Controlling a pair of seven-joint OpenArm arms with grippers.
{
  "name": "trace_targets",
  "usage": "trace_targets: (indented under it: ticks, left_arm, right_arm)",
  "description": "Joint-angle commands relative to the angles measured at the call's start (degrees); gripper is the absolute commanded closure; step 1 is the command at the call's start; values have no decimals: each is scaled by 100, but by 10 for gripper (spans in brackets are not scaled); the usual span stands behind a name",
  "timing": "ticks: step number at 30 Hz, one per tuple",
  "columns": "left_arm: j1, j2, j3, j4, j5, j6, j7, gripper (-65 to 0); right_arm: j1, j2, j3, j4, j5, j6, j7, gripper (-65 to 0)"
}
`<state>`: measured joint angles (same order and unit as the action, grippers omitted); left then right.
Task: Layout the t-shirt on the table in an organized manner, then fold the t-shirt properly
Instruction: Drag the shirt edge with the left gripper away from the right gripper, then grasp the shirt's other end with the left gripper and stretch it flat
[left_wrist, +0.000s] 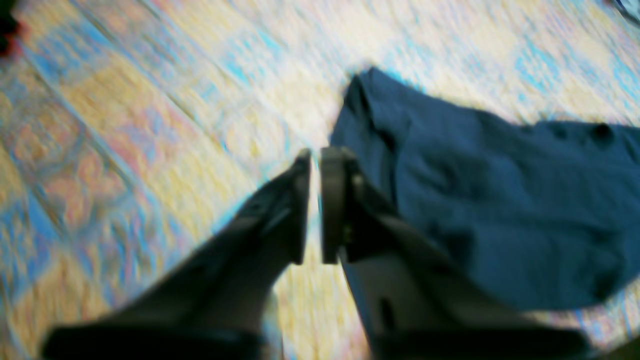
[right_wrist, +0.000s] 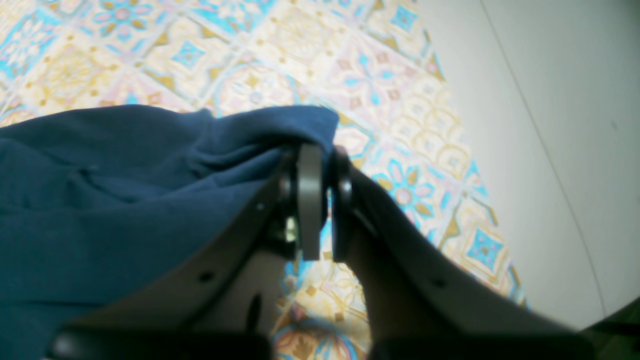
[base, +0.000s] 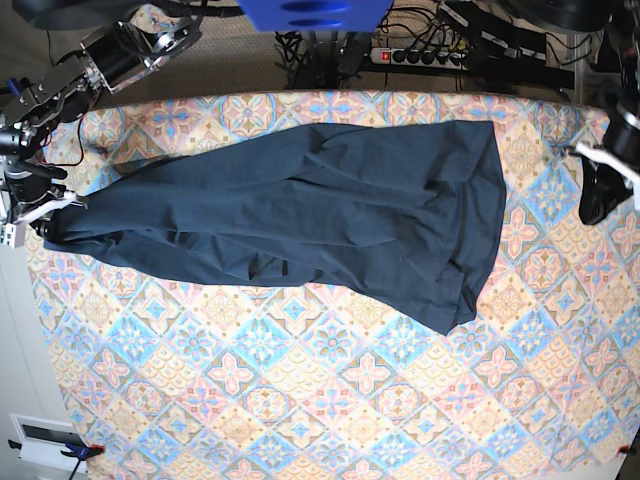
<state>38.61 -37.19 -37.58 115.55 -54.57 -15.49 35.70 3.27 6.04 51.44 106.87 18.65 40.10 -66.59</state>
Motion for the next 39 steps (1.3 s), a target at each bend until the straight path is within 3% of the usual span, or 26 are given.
trace_targets:
  ticks: [1, 3, 6, 13, 17, 24, 34, 36, 39]
  left_arm:
    - [-446, -127, 106, -60, 81, -47, 232, -121]
    - [-1501, -30, 492, -412, 353, -47, 1014, -203]
    - [-2881, 304, 1134, -1177, 635, -56, 1726, -261]
    - [-4938, 1051, 2523, -3181, 1443, -56, 1762, -261]
    - [-5571, 1473, 2998, -4113, 2059, -56, 1216, -261]
    - [-6134, 1737, 3754, -5414, 3228, -47, 12, -261]
    - [-6582, 1948, 3780, -7058, 4784, -47, -1148, -256]
    - [-6635, 1974, 3780, -7357, 4951, -47, -1245, -211]
    - [-6599, 1991, 3789, -7410, 5030, -47, -1245, -57]
  right_arm:
    - [73, 130, 12, 87, 82, -10, 149, -2]
    - [73, 121, 12, 87, 82, -10, 149, -2]
    - [73, 121, 12, 87, 82, -10, 149, -2]
    - [47, 121, 12, 122, 117, -10, 149, -2]
    - [20, 95, 12, 148, 117, -10, 149, -2]
    - [20, 95, 12, 148, 117, -10, 149, -2]
    - [56, 95, 12, 104, 91, -10, 149, -2]
    - [64, 95, 12, 104, 91, -10, 149, -2]
    - [64, 95, 12, 87, 91, -10, 149, -2]
